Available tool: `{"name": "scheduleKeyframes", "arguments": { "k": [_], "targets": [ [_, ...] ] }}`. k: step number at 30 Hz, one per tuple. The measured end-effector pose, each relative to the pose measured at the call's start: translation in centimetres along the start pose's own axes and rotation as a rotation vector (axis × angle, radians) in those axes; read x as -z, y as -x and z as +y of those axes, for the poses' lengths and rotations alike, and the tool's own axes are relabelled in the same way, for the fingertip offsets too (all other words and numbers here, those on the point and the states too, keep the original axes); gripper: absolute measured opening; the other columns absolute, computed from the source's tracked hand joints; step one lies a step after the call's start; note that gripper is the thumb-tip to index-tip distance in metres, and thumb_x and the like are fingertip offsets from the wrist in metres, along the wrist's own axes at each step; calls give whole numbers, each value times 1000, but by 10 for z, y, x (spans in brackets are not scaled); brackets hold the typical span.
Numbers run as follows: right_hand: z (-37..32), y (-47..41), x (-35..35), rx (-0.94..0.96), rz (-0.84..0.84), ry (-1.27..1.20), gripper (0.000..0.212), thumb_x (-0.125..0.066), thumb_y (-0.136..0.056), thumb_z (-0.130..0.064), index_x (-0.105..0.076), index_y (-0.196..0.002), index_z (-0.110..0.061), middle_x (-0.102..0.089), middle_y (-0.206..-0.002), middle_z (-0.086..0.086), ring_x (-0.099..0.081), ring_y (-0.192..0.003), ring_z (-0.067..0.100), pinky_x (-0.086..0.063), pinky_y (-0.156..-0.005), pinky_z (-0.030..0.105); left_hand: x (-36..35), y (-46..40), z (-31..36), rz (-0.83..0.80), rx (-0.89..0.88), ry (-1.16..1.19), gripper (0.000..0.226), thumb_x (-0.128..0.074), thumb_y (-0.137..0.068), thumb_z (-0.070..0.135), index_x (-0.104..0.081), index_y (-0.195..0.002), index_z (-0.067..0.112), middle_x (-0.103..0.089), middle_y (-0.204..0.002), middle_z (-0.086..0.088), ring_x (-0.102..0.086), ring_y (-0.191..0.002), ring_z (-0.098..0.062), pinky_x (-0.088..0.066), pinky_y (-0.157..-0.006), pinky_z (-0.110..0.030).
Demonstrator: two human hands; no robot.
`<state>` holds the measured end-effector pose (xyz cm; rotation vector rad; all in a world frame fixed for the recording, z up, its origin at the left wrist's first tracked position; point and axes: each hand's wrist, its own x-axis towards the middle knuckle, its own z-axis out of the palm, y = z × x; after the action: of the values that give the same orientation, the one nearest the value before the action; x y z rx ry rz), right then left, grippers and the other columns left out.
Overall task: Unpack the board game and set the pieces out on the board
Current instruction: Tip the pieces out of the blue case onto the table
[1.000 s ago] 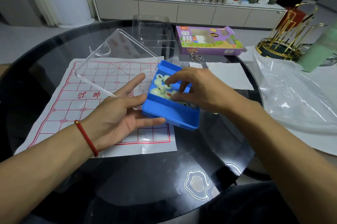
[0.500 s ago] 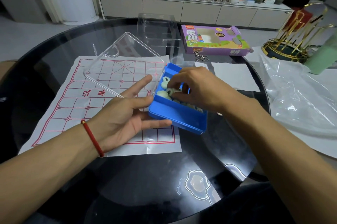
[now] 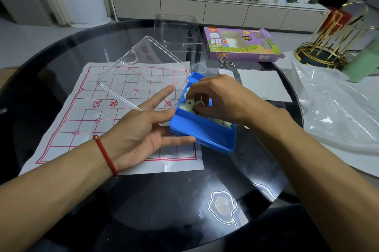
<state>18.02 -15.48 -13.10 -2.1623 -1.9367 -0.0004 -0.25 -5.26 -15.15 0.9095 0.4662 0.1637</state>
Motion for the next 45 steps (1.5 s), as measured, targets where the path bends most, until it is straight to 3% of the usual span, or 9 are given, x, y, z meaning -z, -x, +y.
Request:
{"name": "scheduleKeyframes", "arguments": {
  "k": [4, 8, 10, 13, 16, 23, 29, 38, 45],
  "targets": [
    [11, 4, 13, -71, 95, -130, 20, -76, -87, -21, -75, -107, -18, -71, -88, -6, -64, -73, 8, -54, -69, 25, 2, -2, 2, 24, 4, 30, 57, -48, -97, -1, -48, -145, 30, -72, -115, -19, -70, -101, -44, -60, -73, -57],
    [47, 20, 29, -193, 124, -132, 18, -77, -86, -20, -77, -103, -18, -72, -84, -6, -68, -75, 9, -59, -71, 31, 7, -4, 6, 73, -19, 65, 57, -47, -98, -1, -45, -147, 29, -73, -114, -16, -71, -101, -42, -60, -73, -58],
    [69, 32, 33, -271, 62, -79, 16, -77, -85, -21, -77, -101, -20, -73, -83, -4, -68, -74, 10, -59, -69, 33, 10, -5, 8, 98, -33, 74, 59, -47, -98, -1, -44, -148, 29, -73, -115, -15, -71, -101, -41, -60, -73, -57],
    [95, 51, 31, -411, -108, 30, 15, -77, -85, -28, -77, -99, -27, -70, -81, -9, -62, -72, 1, -47, -61, 18, 12, -5, 11, 124, -54, 76, 59, -47, -98, -1, -42, -149, 28, -73, -114, -16, -71, -100, -42, -61, -71, -55],
    [104, 62, 21, -472, -183, 54, 18, -75, -85, -31, -77, -103, -29, -70, -82, -11, -62, -75, 1, -50, -67, 23, 13, -6, 13, 145, -69, 89, 59, -46, -98, -3, -42, -149, 26, -73, -115, -17, -72, -99, -42, -61, -68, -53],
    [90, 54, 5, -372, -119, 115, 22, -73, -87, -23, -76, -108, -25, -71, -95, -1, -60, -84, 15, -47, -69, 28, 10, -6, 12, 160, -76, 90, 59, -46, -99, -3, -42, -150, 26, -72, -116, -18, -71, -100, -41, -61, -70, -54],
    [81, 40, -3, -345, -165, 248, 32, -74, -84, -21, -74, -116, -25, -67, -107, 2, -62, -96, 24, -57, -79, 43, 11, -6, 12, 162, -79, 85, 57, -46, -100, -1, -43, -149, 27, -71, -118, -17, -71, -101, -41, -61, -72, -55],
    [87, 43, 4, -339, -147, 167, 31, -76, -86, -19, -75, -116, -25, -72, -105, 1, -53, -83, 12, -43, -70, 28, 16, -8, 14, 160, -75, 92, 55, -46, -101, 1, -44, -149, 29, -68, -124, -17, -71, -102, -41, -61, -70, -53],
    [84, 45, 2, -336, -188, 108, 33, -72, -89, -16, -72, -120, -25, -72, -106, -2, -63, -91, 15, -54, -77, 30, 16, -8, 13, 156, -73, 101, 55, -46, -101, 0, -45, -148, 28, -68, -125, -18, -70, -102, -42, -61, -70, -53]
  ]
}}
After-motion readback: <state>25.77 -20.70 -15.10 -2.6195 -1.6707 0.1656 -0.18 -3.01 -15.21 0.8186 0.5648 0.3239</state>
